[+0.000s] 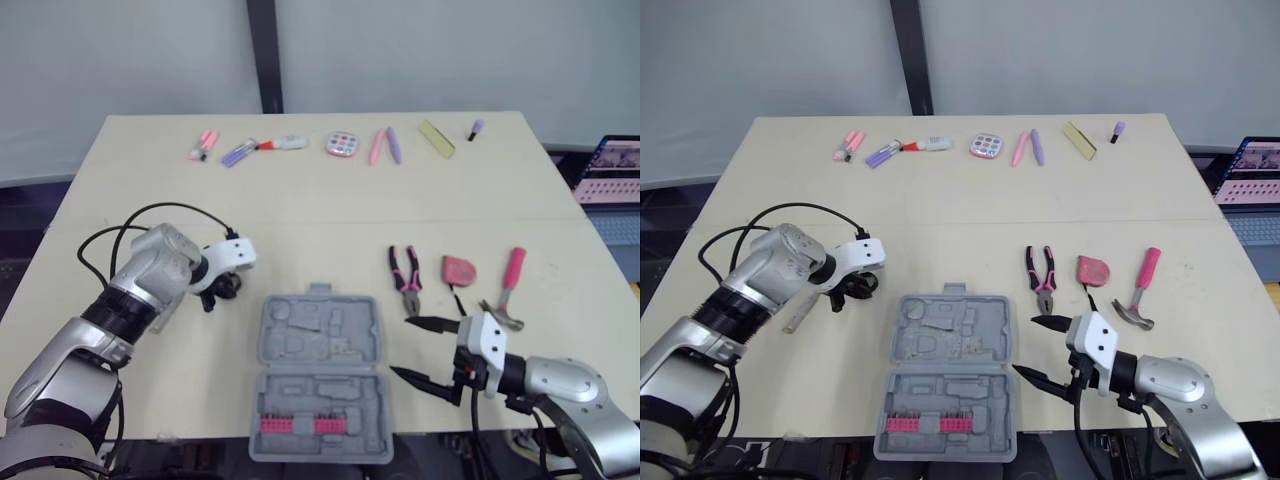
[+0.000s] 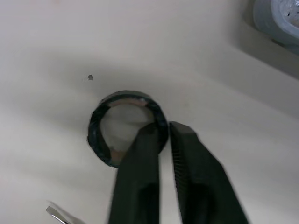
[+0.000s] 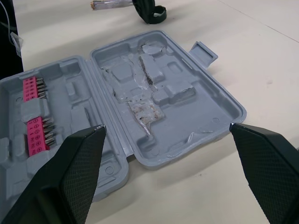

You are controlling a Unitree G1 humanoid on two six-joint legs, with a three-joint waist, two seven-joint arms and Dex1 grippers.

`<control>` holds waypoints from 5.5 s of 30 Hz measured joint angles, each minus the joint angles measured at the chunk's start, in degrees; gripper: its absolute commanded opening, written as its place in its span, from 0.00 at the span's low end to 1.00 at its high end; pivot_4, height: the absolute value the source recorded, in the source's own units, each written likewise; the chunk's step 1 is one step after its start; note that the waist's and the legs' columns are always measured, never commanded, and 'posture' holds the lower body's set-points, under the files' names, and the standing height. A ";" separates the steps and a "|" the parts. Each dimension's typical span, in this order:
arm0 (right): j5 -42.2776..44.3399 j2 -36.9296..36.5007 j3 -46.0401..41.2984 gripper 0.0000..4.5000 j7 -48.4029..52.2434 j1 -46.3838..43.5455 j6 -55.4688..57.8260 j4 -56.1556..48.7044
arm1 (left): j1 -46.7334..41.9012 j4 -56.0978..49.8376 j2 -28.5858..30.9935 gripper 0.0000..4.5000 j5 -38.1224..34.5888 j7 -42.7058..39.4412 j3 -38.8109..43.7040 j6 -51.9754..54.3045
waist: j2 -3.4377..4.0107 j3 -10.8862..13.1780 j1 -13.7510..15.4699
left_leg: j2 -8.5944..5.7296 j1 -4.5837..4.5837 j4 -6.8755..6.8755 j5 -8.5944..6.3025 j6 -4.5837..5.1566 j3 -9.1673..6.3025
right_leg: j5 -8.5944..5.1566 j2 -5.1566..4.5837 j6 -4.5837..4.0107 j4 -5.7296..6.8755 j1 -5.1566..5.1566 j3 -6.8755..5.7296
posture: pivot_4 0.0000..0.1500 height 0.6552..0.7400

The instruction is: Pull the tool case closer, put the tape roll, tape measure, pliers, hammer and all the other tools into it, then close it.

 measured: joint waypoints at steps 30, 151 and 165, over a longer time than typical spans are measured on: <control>-0.63 0.91 -0.14 1.00 -0.20 -0.16 -0.49 0.13 | 15.21 -25.90 16.38 0.02 -23.28 -17.67 22.79 8.04 | 0.01 0.00 -0.11 | 0.01 0.01 -0.05 -0.01 0.01 -0.01 | 0.00 -0.01 -0.01 0.03 0.02 0.00 | 1.00 1.00; -2.85 1.81 -2.27 1.00 -3.88 7.64 -2.95 -4.30 | 22.76 -15.77 -7.04 0.53 -20.93 2.26 23.05 -18.04 | 0.01 -0.01 0.18 | 0.00 0.02 0.13 -0.02 0.04 -0.01 | 0.00 -0.05 -0.01 0.00 0.07 -0.02 | 1.00 1.00; -2.86 1.80 -2.27 1.00 -3.88 6.78 -2.89 -4.29 | 24.16 -8.59 -9.04 0.53 -18.94 6.57 23.74 -28.76 | 0.01 -0.01 0.08 | 0.00 0.04 0.14 -0.02 0.04 0.00 | 0.00 -0.05 0.00 0.00 0.07 -0.02 | 1.00 1.00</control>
